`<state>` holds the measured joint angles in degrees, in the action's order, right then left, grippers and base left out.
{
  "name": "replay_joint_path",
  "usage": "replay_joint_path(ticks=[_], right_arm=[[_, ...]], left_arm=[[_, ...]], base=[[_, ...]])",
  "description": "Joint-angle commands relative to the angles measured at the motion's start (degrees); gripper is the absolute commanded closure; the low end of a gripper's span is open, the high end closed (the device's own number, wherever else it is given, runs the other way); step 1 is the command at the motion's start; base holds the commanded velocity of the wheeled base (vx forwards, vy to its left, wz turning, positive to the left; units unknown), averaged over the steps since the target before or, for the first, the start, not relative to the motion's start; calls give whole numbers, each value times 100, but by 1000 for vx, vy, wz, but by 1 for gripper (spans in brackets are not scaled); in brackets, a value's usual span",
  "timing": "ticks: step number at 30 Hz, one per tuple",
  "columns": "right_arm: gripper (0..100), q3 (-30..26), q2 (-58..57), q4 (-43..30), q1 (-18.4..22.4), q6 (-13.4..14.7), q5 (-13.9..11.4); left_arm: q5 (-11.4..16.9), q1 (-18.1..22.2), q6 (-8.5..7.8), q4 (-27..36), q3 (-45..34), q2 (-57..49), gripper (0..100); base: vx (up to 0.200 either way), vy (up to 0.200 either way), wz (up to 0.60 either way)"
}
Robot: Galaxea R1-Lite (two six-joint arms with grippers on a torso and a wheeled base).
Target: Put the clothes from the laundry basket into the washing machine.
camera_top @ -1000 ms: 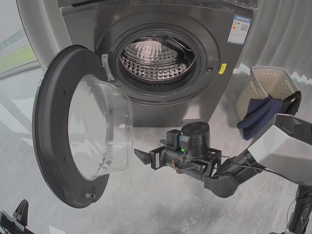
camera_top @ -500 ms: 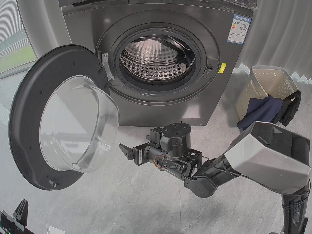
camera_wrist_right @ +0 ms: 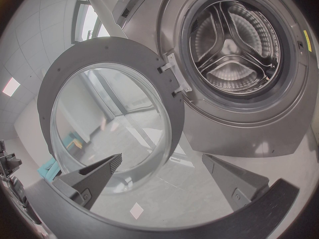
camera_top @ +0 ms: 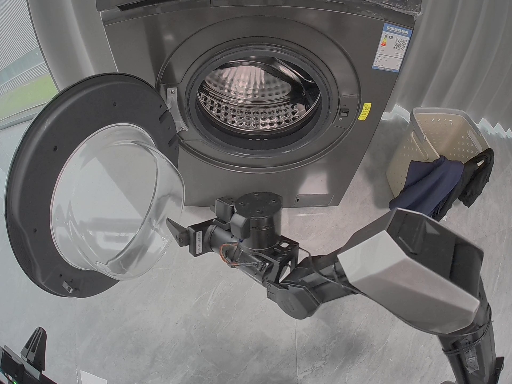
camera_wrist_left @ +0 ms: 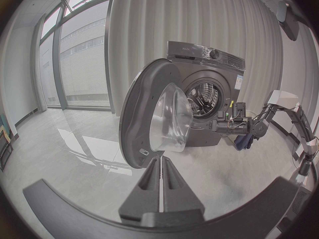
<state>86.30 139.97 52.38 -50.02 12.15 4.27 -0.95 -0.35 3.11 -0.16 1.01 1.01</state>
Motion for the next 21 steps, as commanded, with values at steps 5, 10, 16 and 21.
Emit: replay_joint_path(ticks=[5,10,16,21], right_arm=[[0,1100,856,-79,-157,6,22],[0,1443,962,-26,-140,15,30],[0,704,417,237,36,-38,215],[0,-1185,-1438,255,590,-82,215]], left_arm=[[-2,0,-3,-2,-92,-66,100],[-2,0,-3,-2,-92,-66,100],[-2,0,-3,-2,-92,-66,100],[-2,0,-12,-2,-92,-66,100]], base=[[0,0,0],[0,0,0],[0,0,0],[0,0,0]])
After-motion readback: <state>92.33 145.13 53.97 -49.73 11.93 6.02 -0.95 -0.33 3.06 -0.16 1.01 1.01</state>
